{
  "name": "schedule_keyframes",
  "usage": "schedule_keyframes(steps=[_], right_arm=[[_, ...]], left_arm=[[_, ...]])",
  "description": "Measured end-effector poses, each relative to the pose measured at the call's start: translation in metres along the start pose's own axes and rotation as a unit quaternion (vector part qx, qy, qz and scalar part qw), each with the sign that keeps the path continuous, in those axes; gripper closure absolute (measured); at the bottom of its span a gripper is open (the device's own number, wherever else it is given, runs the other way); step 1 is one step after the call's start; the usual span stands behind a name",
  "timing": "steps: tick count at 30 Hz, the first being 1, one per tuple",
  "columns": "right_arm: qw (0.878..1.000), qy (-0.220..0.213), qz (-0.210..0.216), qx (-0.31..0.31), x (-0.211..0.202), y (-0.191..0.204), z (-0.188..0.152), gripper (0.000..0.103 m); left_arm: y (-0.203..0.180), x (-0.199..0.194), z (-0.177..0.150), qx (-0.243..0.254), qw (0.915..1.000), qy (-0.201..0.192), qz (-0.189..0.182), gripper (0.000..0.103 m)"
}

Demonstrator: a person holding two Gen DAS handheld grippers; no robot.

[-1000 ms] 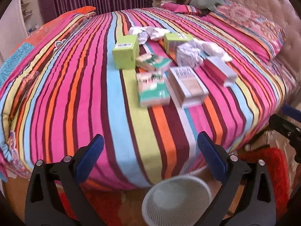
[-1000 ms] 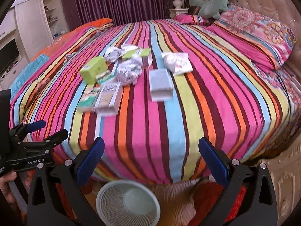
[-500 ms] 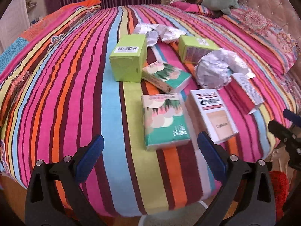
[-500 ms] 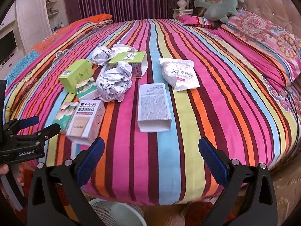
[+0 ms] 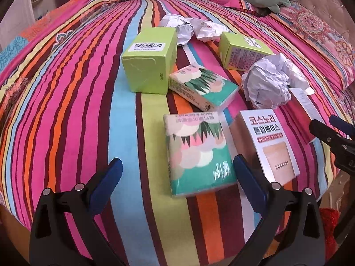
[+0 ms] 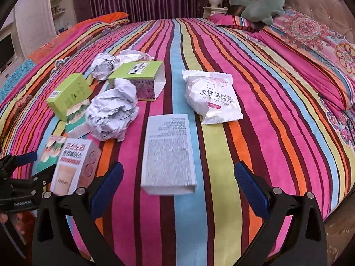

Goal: Collect trash
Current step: 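Grasp the white printed card with the right tool while the left tool grasps the green-white tissue pack, then carry both items over the wastebasket and open both tools to drop them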

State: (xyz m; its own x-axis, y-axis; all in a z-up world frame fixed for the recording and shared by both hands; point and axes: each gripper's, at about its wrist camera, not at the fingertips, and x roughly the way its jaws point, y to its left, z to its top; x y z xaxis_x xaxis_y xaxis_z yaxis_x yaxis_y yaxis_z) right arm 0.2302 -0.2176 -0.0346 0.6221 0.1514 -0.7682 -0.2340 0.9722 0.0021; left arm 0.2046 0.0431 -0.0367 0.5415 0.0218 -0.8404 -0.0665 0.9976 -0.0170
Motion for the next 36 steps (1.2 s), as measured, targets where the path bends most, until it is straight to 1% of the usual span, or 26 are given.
schedule_keyframes(steps=[3, 7, 9, 11, 12, 13, 14, 15, 16, 17, 21, 27, 32, 36], right_arm=[[1.000, 0.005, -0.002, -0.001, 0.009, 0.000, 0.004, 0.008], [1.000, 0.010, -0.003, -0.006, 0.020, 0.002, 0.009, 0.008], [1.000, 0.013, -0.004, -0.010, 0.025, 0.003, 0.011, 0.008], [1.000, 0.017, -0.007, -0.015, 0.030, 0.005, 0.012, 0.010], [1.000, 0.019, -0.008, -0.018, 0.032, 0.006, 0.011, 0.024], [0.999, 0.025, -0.011, -0.023, 0.035, 0.008, 0.011, 0.038], [0.999, 0.029, -0.011, -0.026, 0.037, 0.008, 0.011, 0.040], [0.999, 0.029, -0.009, -0.027, 0.038, 0.008, 0.010, 0.043], [0.999, 0.029, -0.006, -0.029, 0.037, 0.009, 0.010, 0.050], [0.999, 0.028, -0.003, -0.030, 0.035, 0.010, 0.010, 0.057], [0.999, 0.034, -0.001, -0.038, 0.032, 0.016, 0.009, 0.058], [0.999, 0.042, 0.014, -0.012, 0.021, 0.010, 0.007, 0.058], [0.999, 0.039, 0.019, 0.013, 0.000, 0.001, 0.000, 0.058], [0.999, 0.036, 0.029, 0.021, -0.024, 0.001, -0.012, 0.058]], left_arm=[[-0.002, 0.008, 0.004, 0.006, 0.9999, 0.002, 0.011, 0.007], [-0.001, 0.015, 0.007, 0.003, 0.9999, 0.002, 0.016, 0.007], [0.000, 0.017, 0.008, 0.002, 0.9998, 0.002, 0.019, 0.010], [0.001, 0.018, 0.010, 0.003, 0.9999, 0.001, 0.016, 0.020], [0.002, 0.017, 0.011, 0.004, 0.9999, 0.001, 0.015, 0.023], [0.003, 0.017, 0.012, 0.005, 0.9999, 0.000, 0.014, 0.031], [0.003, 0.017, 0.012, 0.006, 0.9999, -0.001, 0.014, 0.038], [0.004, 0.016, 0.013, 0.007, 0.9998, -0.003, 0.016, 0.043], [0.005, 0.016, 0.013, 0.009, 0.9998, -0.006, 0.019, 0.052], [0.006, 0.015, 0.013, 0.010, 0.9997, -0.008, 0.021, 0.053], [0.007, 0.016, 0.014, 0.008, 0.9998, -0.006, 0.020, 0.053], [0.012, 0.006, 0.012, -0.003, 0.9999, -0.005, 0.012, 0.054], [0.009, -0.017, 0.002, 0.006, 0.9999, -0.010, 0.007, 0.054], [0.002, -0.048, -0.016, 0.025, 0.9995, -0.019, 0.002, 0.054]])
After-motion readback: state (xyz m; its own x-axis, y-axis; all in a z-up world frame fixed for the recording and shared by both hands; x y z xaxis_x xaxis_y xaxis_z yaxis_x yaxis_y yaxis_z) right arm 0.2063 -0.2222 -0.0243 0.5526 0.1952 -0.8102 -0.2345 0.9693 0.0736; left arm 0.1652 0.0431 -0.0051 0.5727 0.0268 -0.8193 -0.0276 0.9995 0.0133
